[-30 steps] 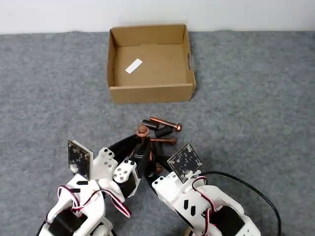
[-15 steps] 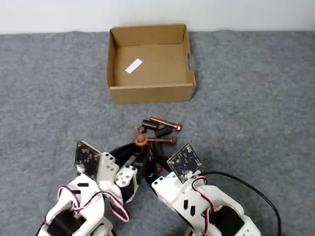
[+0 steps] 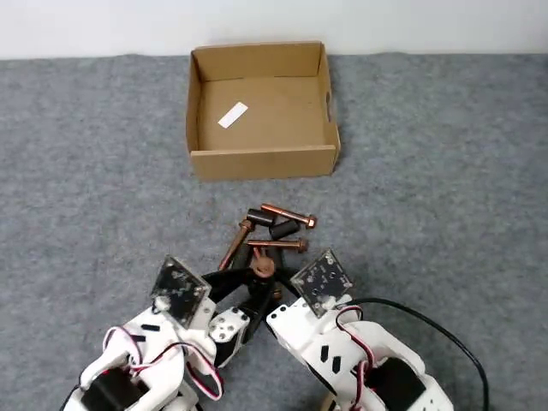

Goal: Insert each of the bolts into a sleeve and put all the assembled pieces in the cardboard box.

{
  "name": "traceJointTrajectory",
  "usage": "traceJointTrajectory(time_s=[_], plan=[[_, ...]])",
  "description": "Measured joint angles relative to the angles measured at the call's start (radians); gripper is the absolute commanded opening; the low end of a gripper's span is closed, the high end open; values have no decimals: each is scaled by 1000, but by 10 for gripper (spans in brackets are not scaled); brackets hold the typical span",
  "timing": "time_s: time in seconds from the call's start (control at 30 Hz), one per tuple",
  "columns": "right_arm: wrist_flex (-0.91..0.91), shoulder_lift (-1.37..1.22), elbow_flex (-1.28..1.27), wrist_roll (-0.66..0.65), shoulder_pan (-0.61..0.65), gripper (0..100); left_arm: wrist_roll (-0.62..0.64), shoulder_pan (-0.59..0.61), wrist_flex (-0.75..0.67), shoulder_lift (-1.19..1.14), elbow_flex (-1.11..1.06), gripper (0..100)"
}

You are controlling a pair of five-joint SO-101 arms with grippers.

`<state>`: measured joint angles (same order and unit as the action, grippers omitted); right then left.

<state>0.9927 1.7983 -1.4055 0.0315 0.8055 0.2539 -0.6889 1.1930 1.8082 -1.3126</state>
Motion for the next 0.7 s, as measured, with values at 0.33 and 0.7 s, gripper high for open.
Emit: traceJointTrajectory(time_s=[0.33,0.7], plan=[[0,0,0,-17,0,9,-23,14,0,5,-8,138],[0,0,0,-17,6,9,-71,92,100,3,55,232]])
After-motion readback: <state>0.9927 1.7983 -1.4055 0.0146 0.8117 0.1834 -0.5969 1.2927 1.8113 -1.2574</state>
